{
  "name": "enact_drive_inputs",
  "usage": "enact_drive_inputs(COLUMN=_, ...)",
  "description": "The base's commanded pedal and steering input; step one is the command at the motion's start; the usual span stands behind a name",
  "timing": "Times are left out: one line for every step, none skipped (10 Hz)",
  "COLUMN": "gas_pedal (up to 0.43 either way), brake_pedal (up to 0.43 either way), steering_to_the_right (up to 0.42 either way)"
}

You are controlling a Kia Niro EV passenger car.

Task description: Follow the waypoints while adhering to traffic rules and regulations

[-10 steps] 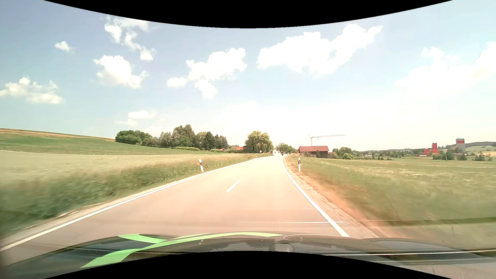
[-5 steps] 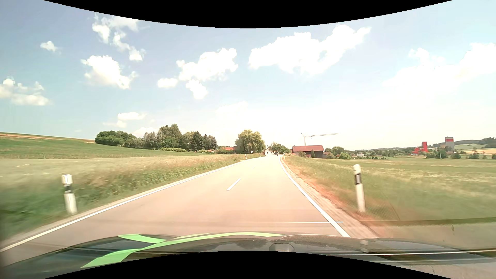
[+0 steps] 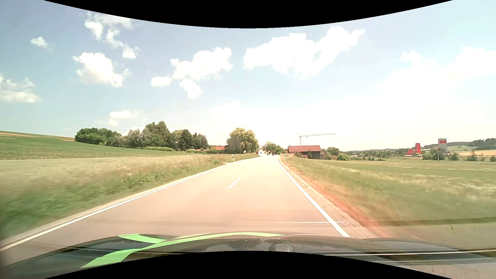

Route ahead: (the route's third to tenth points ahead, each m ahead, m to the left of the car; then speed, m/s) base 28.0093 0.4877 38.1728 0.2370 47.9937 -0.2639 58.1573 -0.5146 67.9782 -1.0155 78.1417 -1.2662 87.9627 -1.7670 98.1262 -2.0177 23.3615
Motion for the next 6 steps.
enact_drive_inputs(gas_pedal=0.197, brake_pedal=0.000, steering_to_the_right=0.011)
enact_drive_inputs(gas_pedal=0.209, brake_pedal=0.000, steering_to_the_right=0.011)
enact_drive_inputs(gas_pedal=0.209, brake_pedal=0.000, steering_to_the_right=0.010)
enact_drive_inputs(gas_pedal=0.240, brake_pedal=0.000, steering_to_the_right=0.009)
enact_drive_inputs(gas_pedal=0.248, brake_pedal=0.000, steering_to_the_right=0.006)
enact_drive_inputs(gas_pedal=0.260, brake_pedal=0.000, steering_to_the_right=0.005)
